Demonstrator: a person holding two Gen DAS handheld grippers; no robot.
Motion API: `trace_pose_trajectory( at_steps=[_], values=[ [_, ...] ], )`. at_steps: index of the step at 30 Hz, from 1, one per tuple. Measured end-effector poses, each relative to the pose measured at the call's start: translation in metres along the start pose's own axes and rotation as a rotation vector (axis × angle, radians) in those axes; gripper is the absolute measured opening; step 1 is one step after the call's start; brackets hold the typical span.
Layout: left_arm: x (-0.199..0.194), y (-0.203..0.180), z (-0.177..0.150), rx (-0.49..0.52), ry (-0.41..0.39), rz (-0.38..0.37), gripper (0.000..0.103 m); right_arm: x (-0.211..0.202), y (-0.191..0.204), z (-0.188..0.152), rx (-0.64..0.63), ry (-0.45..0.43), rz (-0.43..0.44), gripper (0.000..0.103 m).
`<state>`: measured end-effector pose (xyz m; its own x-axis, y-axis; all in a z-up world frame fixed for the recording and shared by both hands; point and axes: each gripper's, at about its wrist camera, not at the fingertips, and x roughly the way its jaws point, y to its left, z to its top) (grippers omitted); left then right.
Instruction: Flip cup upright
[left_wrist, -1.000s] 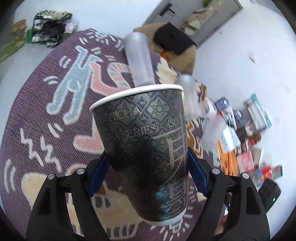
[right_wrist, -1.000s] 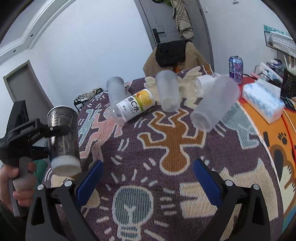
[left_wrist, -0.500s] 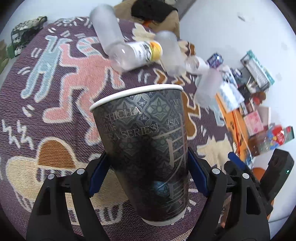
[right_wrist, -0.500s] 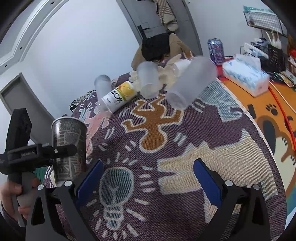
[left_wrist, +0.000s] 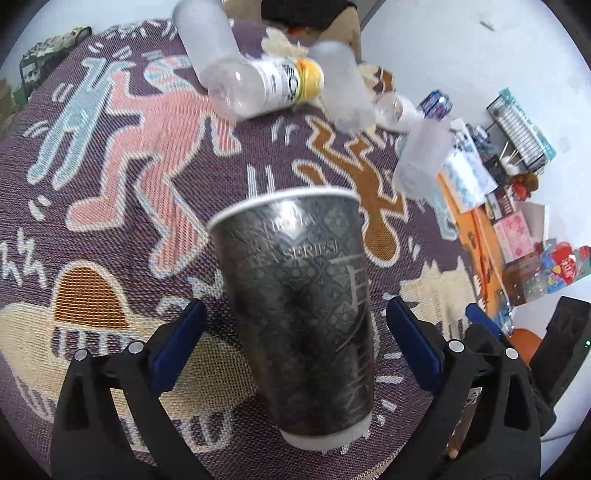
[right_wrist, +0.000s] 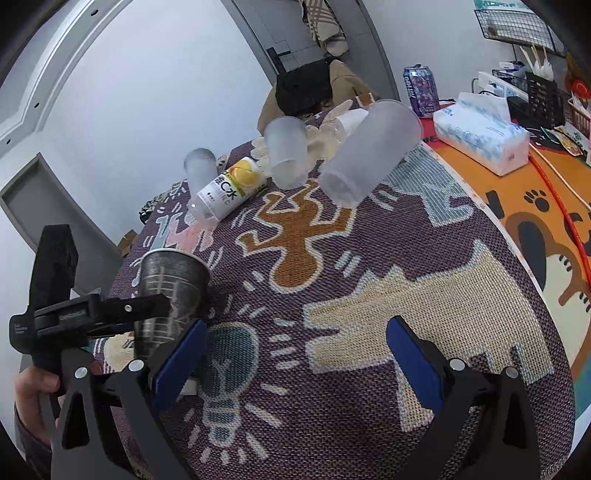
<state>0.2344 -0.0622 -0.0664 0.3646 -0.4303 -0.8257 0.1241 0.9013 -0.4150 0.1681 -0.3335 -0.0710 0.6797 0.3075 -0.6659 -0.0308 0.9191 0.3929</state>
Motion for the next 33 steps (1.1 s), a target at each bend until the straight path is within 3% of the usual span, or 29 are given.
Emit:
trace_pose_trajectory(
  at_steps=[9,17,29,33],
  values=[
    [-0.044,0.030,-0.001,-0.066,-0.119,-0.017,0.097,0.013,0.035,0.018,-0.035,0.038,0.085,0.095],
    [-0.073,0.059,-0.012,-0.123,-0.227,0.013,0.097,0.052,0.076,0.037,-0.062,0.172,0.217,0.095],
    [-0.106,0.106,-0.039,-0.223,-0.346,0.081,0.097,0.123,0.112,0.047,-0.127,0.386,0.218,0.095],
    [-0.108,0.119,-0.046,-0.252,-0.353,0.077,0.097,0.142,0.120,0.045,-0.133,0.440,0.221,0.095]
  ],
)
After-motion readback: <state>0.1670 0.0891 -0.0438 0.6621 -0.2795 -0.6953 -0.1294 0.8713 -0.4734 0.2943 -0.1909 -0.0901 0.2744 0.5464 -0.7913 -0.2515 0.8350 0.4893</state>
